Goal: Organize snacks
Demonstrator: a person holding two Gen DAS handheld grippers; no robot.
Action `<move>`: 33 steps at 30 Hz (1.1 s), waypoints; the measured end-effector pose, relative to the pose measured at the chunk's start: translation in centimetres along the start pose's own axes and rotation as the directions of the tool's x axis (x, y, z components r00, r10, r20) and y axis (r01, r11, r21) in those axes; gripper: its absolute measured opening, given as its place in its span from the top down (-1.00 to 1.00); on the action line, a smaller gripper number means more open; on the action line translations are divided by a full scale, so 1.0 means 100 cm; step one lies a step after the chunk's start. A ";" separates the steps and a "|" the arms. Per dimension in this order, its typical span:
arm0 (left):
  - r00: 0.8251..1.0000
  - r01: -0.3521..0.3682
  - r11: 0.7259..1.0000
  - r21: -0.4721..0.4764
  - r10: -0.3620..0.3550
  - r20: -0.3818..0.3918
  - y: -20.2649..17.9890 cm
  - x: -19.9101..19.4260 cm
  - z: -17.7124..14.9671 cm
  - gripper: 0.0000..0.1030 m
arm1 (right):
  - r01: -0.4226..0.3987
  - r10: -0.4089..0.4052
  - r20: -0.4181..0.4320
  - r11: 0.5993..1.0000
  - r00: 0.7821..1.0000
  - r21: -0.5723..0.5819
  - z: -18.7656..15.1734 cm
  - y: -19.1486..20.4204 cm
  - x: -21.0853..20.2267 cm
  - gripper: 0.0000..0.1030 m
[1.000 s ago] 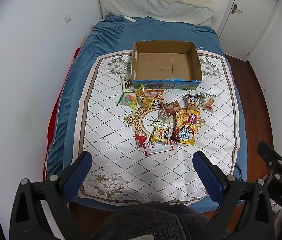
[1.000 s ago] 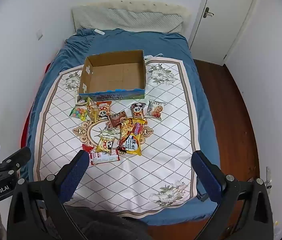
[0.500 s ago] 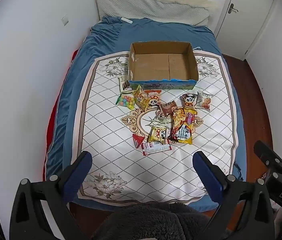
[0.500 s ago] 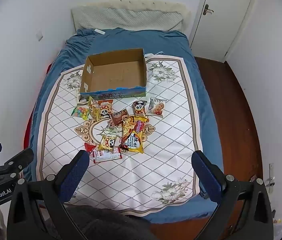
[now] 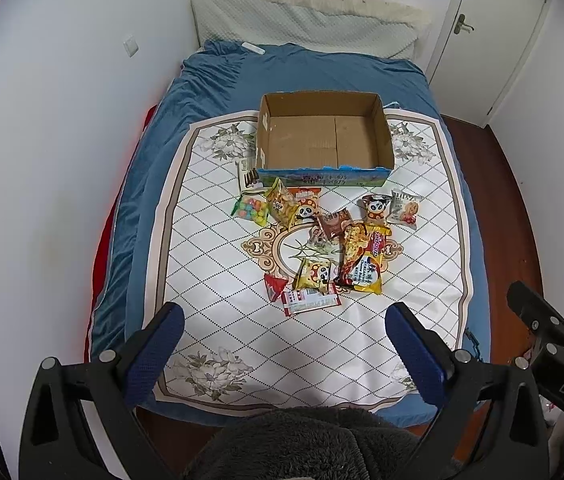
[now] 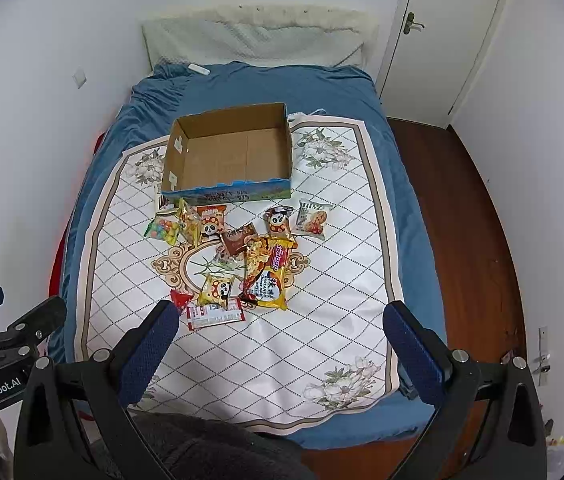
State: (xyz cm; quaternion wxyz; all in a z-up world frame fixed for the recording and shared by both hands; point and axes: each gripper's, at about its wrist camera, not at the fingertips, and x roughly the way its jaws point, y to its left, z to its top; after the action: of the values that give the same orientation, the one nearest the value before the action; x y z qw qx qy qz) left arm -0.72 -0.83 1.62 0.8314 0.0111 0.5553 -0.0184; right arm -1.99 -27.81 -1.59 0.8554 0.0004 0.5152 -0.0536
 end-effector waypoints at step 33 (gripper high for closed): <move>0.999 0.006 1.000 -0.001 -0.005 0.044 0.001 -0.011 -0.005 -1.00 | -0.001 0.001 0.027 1.000 1.000 0.009 0.000 -0.003 -0.008 -1.00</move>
State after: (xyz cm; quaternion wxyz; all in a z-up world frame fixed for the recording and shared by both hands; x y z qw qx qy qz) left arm -1.58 -0.65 2.42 0.8434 0.0087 0.5369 -0.0207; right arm -2.37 -28.01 -0.89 0.8622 0.0037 0.5034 -0.0556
